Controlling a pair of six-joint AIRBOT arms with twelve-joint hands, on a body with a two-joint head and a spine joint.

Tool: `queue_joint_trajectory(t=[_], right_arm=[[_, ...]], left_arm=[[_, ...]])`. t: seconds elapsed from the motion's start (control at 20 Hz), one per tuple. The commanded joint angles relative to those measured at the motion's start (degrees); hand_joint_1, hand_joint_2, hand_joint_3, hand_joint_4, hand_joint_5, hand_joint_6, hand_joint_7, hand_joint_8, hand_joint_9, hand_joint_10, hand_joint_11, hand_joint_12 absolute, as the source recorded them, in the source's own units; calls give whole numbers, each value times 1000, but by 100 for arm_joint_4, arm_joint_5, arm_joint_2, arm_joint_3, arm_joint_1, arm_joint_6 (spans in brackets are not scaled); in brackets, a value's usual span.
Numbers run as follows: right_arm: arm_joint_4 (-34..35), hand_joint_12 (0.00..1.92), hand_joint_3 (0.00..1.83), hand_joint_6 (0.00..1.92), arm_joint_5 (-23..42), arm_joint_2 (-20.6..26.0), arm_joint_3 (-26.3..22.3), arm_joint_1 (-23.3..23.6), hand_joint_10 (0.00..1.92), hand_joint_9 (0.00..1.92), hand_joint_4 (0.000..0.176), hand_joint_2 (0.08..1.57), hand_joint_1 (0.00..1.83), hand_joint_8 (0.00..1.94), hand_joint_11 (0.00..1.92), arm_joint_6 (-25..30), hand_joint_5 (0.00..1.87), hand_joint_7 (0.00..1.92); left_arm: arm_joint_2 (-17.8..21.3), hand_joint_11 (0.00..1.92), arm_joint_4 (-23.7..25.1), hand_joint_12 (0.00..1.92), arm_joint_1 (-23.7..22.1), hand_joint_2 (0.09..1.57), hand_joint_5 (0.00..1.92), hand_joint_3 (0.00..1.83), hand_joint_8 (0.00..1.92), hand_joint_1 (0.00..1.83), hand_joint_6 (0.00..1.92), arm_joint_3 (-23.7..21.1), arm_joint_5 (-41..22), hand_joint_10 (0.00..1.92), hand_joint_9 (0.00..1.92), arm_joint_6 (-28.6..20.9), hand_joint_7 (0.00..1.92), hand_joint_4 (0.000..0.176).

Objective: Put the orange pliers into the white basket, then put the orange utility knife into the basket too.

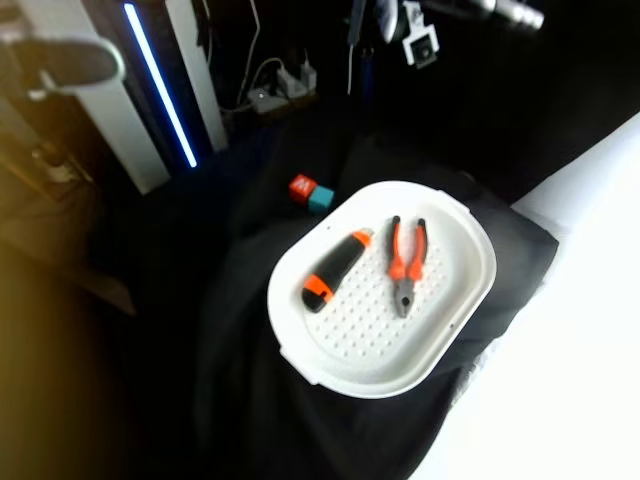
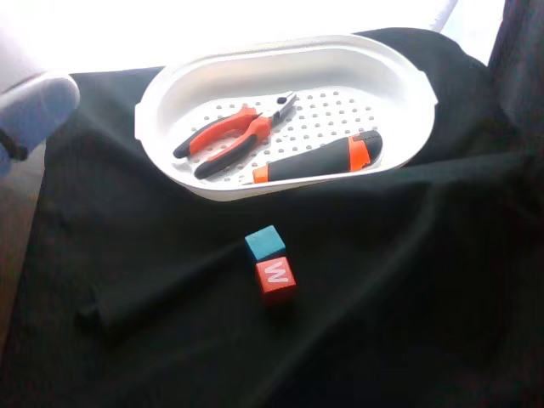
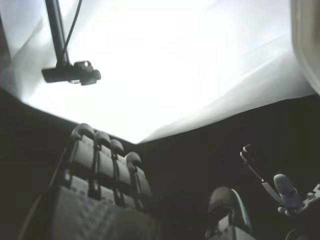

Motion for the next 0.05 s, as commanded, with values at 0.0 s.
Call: queue_joint_trajectory(t=[0.0], right_arm=[[12, 0, 0, 0, 704, 37, 3, 28, 0, 0, 70, 1064, 386, 0, 0, -4, 0, 0]], left_arm=[[77, 0, 99, 0, -48, 1291, 0, 9, 0, 9, 0, 3, -743, 0, 0, 30, 0, 176]])
